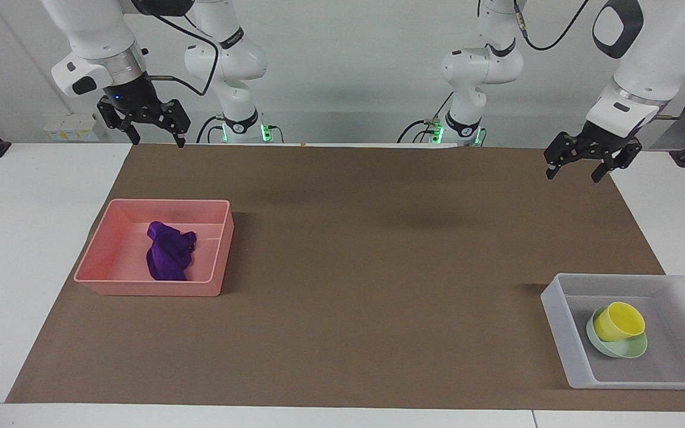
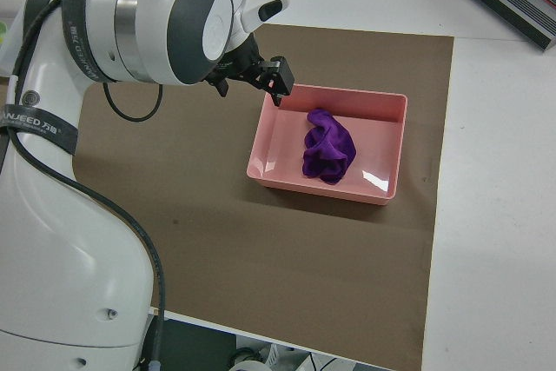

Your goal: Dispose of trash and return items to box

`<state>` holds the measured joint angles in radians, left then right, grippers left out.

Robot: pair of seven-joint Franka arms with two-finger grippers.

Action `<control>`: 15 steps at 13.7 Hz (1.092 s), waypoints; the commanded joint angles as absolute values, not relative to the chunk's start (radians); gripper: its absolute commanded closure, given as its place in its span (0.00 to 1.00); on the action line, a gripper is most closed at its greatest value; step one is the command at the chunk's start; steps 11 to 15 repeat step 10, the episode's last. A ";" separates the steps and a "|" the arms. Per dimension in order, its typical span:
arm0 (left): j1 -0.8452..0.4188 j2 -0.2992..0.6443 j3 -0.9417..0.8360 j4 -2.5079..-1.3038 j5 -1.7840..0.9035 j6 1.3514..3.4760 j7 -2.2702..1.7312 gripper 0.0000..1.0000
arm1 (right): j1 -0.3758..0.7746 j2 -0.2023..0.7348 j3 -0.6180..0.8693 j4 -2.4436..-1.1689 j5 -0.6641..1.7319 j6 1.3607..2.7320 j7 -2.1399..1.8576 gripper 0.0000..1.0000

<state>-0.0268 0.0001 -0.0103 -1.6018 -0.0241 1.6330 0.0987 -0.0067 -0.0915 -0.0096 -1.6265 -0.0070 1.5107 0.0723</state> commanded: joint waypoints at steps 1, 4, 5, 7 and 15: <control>-0.051 -0.017 0.003 -1.621 -0.009 1.620 0.080 0.00 | -0.023 -0.115 -0.006 -1.649 0.015 1.500 0.044 0.00; -0.049 -0.018 0.005 -1.621 -0.008 1.617 0.081 0.00 | -0.023 -0.115 -0.006 -1.649 0.015 1.500 0.044 0.00; -0.045 -0.018 0.005 -1.621 -0.008 1.618 0.081 0.00 | -0.023 -0.115 -0.006 -1.649 0.015 1.500 0.044 0.00; -0.041 -0.018 0.003 -1.621 -0.008 1.618 0.081 0.00 | -0.023 -0.114 -0.006 -1.649 0.015 1.500 0.046 0.00; -0.043 -0.020 0.005 -1.621 -0.008 1.620 0.080 0.00 | -0.023 -0.115 -0.006 -1.649 0.015 1.500 0.044 0.00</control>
